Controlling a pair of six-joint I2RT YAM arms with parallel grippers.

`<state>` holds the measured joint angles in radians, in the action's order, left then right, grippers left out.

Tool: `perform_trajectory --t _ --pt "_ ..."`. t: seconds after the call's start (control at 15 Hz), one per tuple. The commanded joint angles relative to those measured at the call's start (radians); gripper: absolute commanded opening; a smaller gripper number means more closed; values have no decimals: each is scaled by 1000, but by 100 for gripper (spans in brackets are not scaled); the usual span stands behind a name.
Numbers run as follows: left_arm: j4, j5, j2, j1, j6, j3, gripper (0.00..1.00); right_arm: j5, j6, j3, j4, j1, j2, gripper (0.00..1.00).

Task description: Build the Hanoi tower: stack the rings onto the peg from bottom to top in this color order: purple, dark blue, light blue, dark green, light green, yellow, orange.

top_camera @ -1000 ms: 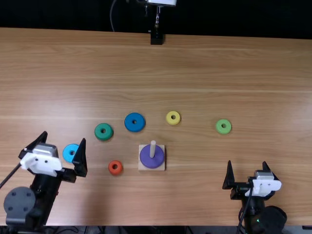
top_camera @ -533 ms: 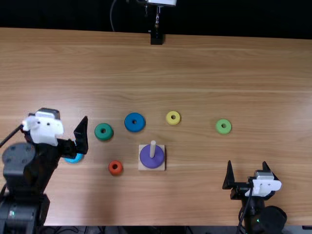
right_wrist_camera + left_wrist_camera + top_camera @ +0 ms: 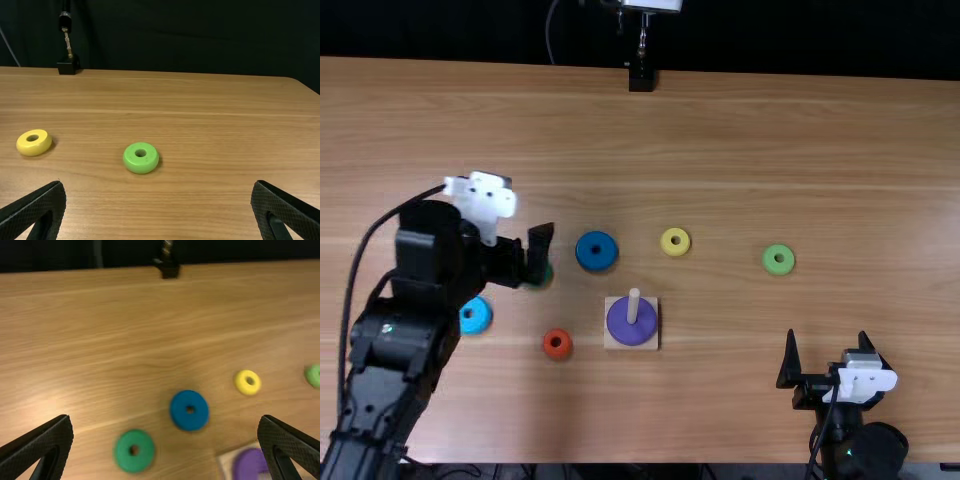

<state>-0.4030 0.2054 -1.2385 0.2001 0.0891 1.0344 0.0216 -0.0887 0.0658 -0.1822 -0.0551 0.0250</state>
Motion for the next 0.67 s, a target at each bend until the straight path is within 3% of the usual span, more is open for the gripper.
perform_trajectory --t 0.0,0.07,0.13,0.2,0.27,0.4,0.47,0.6 --pt "0 -14 -42 28 -12 29 100 -9 -2 -29 -3 -6 -11 100" --pt "0 -45 -84 36 -12 41 100 -9 -2 -31 -3 -6 -11 100" --pt "-4 -60 -127 44 -21 76 100 -9 -2 -31 -1 -6 -13 100" --pt "-7 -67 -153 67 -58 102 100 -9 -2 -31 -3 -6 -11 100" --pt "-26 -91 -182 98 -111 122 100 -9 -2 -29 -3 -6 -11 100" --pt "-109 -185 -262 133 -211 177 100 -9 -2 -29 -3 -6 -11 100" --pt "-146 -205 -296 150 -238 196 100 -9 -2 -31 -3 -6 -11 100" --pt "-160 -209 -363 179 -244 219 100 -9 -2 -31 -3 -6 -11 100"
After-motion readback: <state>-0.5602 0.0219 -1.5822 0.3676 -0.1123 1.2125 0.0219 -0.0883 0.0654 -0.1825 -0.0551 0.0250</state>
